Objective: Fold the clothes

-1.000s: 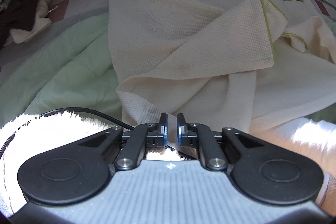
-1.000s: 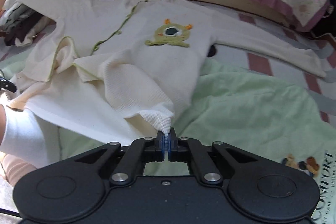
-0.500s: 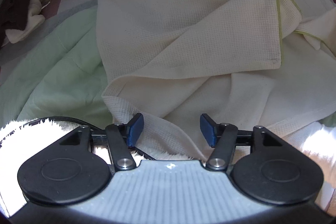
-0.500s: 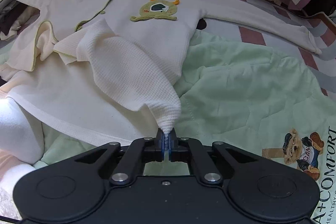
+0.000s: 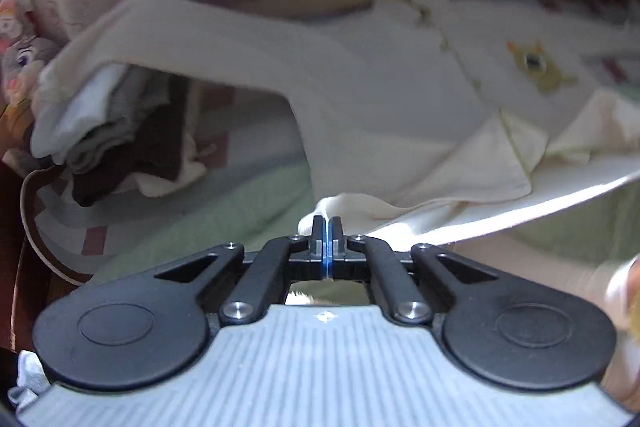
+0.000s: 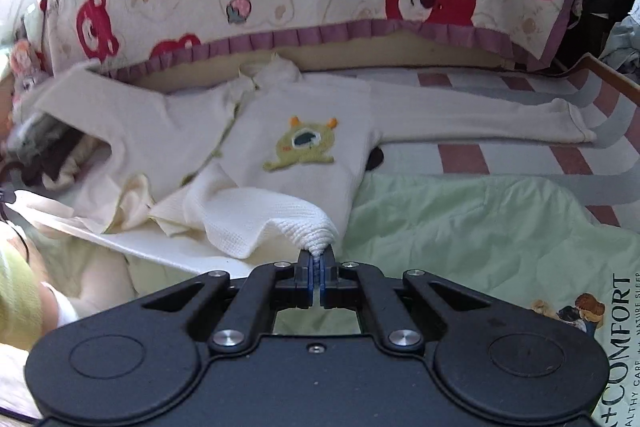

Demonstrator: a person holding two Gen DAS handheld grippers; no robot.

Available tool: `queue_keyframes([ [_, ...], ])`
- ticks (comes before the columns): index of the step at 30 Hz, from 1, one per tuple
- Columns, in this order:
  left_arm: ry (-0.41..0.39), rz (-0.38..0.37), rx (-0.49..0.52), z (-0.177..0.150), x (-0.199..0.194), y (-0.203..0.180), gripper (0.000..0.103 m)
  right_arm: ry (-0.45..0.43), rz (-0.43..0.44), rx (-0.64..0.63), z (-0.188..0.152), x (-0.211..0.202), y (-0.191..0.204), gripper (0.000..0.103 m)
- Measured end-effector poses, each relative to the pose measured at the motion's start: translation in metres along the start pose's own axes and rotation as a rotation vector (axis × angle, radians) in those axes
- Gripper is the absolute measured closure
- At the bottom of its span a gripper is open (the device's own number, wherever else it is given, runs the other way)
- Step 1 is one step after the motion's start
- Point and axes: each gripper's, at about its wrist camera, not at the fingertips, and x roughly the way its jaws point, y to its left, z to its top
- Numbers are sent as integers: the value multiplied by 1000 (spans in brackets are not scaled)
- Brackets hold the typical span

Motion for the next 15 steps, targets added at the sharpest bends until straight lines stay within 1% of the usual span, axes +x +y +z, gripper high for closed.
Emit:
queue_keyframes([
  [1,-56,1,-27,3,-19,1,103,-2,45,39,1,-5,-1,100],
  [2,-112,1,-46,2,-36,2,103,10,67,60,-1,-5,-1,100],
  [3,-150,4,-60,-2,-45,5,103,34,71,63,-5,-2,0,100],
  [5,-202,-3,-90,-11,-52,6,103,81,67,61,-15,5,1,100],
  [6,-208,-2,-102,-17,-52,6,103,94,62,55,-19,6,0,100],
  [8,-188,14,-130,-34,-46,9,103,112,72,46,-26,6,-1,100],
  [10,-132,19,-197,-58,-30,14,103,154,74,17,-40,8,-3,100],
  [12,-49,9,-271,-86,-5,19,103,252,35,-24,-60,25,-6,100],
  [13,-22,20,-287,-97,2,19,103,311,18,-35,-68,36,-7,100],
  [15,-14,43,-287,-110,6,20,103,445,0,-48,-80,56,-9,98],
])
